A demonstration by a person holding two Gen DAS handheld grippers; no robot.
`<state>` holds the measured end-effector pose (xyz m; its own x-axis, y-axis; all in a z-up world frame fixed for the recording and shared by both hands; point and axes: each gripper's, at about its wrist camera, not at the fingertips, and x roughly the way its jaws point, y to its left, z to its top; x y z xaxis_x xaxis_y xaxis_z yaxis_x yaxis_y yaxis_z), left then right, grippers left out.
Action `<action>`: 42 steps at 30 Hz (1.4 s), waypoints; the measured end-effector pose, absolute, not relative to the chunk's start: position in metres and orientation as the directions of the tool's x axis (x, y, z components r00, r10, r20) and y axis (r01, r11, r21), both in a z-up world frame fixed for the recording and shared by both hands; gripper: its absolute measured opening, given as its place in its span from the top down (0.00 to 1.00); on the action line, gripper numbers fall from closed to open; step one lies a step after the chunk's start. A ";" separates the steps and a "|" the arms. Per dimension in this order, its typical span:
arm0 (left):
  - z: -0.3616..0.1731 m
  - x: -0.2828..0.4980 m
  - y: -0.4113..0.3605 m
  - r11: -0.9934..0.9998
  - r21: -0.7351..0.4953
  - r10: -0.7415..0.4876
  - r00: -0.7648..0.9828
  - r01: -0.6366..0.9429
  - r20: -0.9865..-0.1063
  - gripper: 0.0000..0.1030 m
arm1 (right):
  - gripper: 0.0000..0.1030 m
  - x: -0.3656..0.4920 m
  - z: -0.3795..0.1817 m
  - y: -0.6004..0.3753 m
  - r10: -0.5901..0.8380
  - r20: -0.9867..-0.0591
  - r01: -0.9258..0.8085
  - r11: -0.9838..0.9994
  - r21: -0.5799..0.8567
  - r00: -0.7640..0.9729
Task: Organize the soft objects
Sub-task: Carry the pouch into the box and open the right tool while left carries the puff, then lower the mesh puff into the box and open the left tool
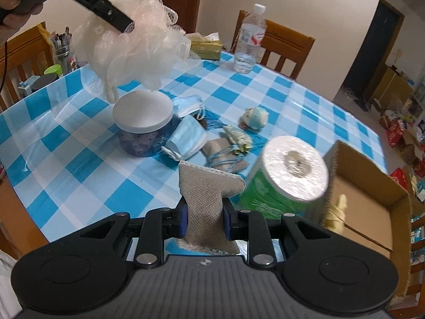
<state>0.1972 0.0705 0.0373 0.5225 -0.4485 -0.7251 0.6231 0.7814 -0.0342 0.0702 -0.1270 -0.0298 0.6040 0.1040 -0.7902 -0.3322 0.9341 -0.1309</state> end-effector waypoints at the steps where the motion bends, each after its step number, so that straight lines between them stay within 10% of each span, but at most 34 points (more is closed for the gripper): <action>1: 0.039 0.193 0.065 0.775 -0.034 -0.454 0.519 0.631 -0.724 0.60 | 0.72 0.067 -0.027 -0.132 0.102 -0.786 -0.328 0.935 -0.133 0.610; 31: 0.046 0.156 -0.196 0.660 -0.028 -0.556 0.463 0.750 -0.690 0.59 | 0.71 0.054 -0.015 -0.368 0.019 -0.726 -0.216 0.960 -0.179 0.687; 34: 0.043 0.163 -0.214 0.667 -0.031 -0.549 0.463 0.745 -0.695 0.59 | 0.53 0.065 -0.025 -0.380 0.033 -0.740 -0.216 0.964 -0.154 0.672; 36: 0.041 0.169 -0.225 0.669 -0.035 -0.546 0.460 0.742 -0.700 0.59 | 0.20 0.067 -0.031 -0.388 0.052 -0.748 -0.212 0.970 -0.121 0.662; 42: 0.033 0.182 -0.262 0.653 -0.034 -0.546 0.439 0.757 -0.713 0.59 | 0.07 0.061 -0.038 -0.399 0.098 -0.739 -0.173 0.985 -0.025 0.666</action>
